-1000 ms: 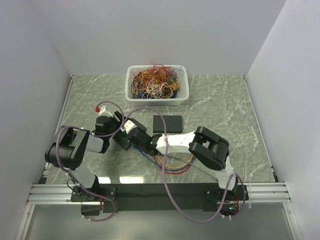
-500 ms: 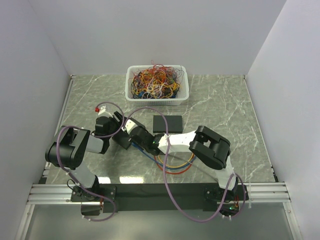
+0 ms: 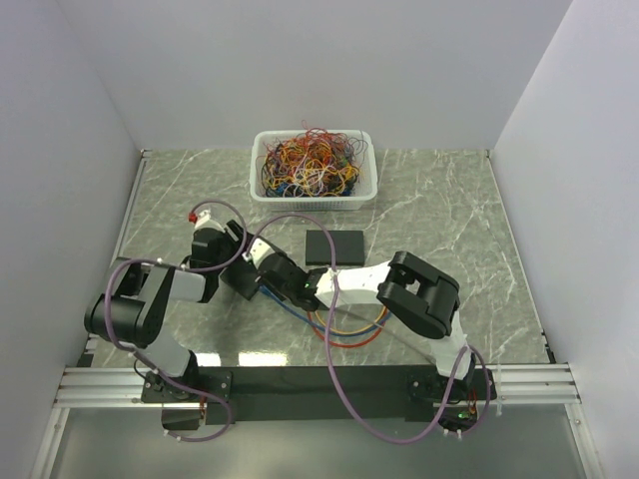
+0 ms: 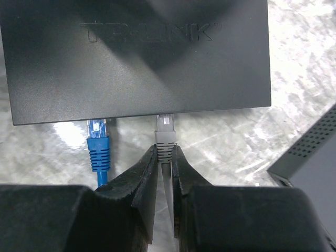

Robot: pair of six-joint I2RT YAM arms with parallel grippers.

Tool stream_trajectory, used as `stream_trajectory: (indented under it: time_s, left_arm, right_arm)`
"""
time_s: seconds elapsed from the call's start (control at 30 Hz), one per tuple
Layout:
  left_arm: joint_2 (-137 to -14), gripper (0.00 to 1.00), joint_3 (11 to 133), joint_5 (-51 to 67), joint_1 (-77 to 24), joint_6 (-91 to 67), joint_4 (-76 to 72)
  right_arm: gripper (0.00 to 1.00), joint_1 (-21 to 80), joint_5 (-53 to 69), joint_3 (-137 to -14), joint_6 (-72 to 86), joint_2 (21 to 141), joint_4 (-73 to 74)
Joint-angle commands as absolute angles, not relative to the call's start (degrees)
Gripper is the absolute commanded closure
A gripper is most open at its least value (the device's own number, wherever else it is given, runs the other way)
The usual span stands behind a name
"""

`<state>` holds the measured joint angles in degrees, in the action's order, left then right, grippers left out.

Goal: Insert the plug into the switch port

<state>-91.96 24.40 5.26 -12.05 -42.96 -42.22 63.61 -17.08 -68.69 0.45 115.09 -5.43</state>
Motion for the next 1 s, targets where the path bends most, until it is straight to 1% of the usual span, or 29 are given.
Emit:
stream_trajectory:
  time_s: [0.0,0.23,0.27,0.33,0.37,0.47,0.53,0.57,0.6,0.77,0.97]
  left_arm:
    - [-91.07,0.28,20.39,16.09,-17.67,-49.75,-23.82]
    - [-85.97,0.22,22.23,12.05,-17.67,-50.54,-18.38]
    - [-85.35,0.21,22.58,11.35,-17.67,-50.89,-16.72]
    - [-82.80,0.19,23.02,8.72,-17.75,-51.24,-15.04]
    - [-81.75,0.18,23.55,7.57,-17.75,-51.24,-12.33]
    - [-76.74,0.13,24.52,3.18,-17.67,-50.63,-7.14]
    - [-73.57,0.12,26.10,1.06,-17.40,-50.01,-4.23]
    - [-72.78,0.10,27.32,0.18,-17.32,-49.66,-3.00]
    - [-70.69,0.09,29.16,-1.83,-16.62,-48.70,2.06]
    - [-68.91,0.09,30.67,-2.81,-14.33,-47.29,4.65]
    - [-65.48,0.09,31.99,-4.31,-11.96,-46.41,7.29]
  right_arm:
    - [1.00,66.10,-7.82,-71.20,4.48,114.62,-28.91]
    - [1.00,66.88,-7.21,-70.84,4.83,111.54,-28.04]
    - [0.92,66.80,-7.29,-70.49,4.83,110.23,-28.04]
    - [0.79,66.80,-7.47,-68.91,4.66,108.73,-28.21]
    - [0.65,66.80,-7.64,-68.38,4.57,107.24,-28.21]
    - [0.51,66.88,-8.26,-66.19,4.31,104.51,-28.48]
    - [0.45,66.88,-8.70,-64.96,4.48,103.45,-28.30]
    - [0.44,66.80,-8.96,-64.69,4.66,102.58,-28.21]
    - [0.41,66.80,-9.83,-63.12,5.01,101.18,-27.86]
    - [0.39,66.89,-11.60,-60.91,5.45,98.09,-26.72]
    - [0.39,66.80,-19.41,-55.91,8.87,90.72,-22.24]
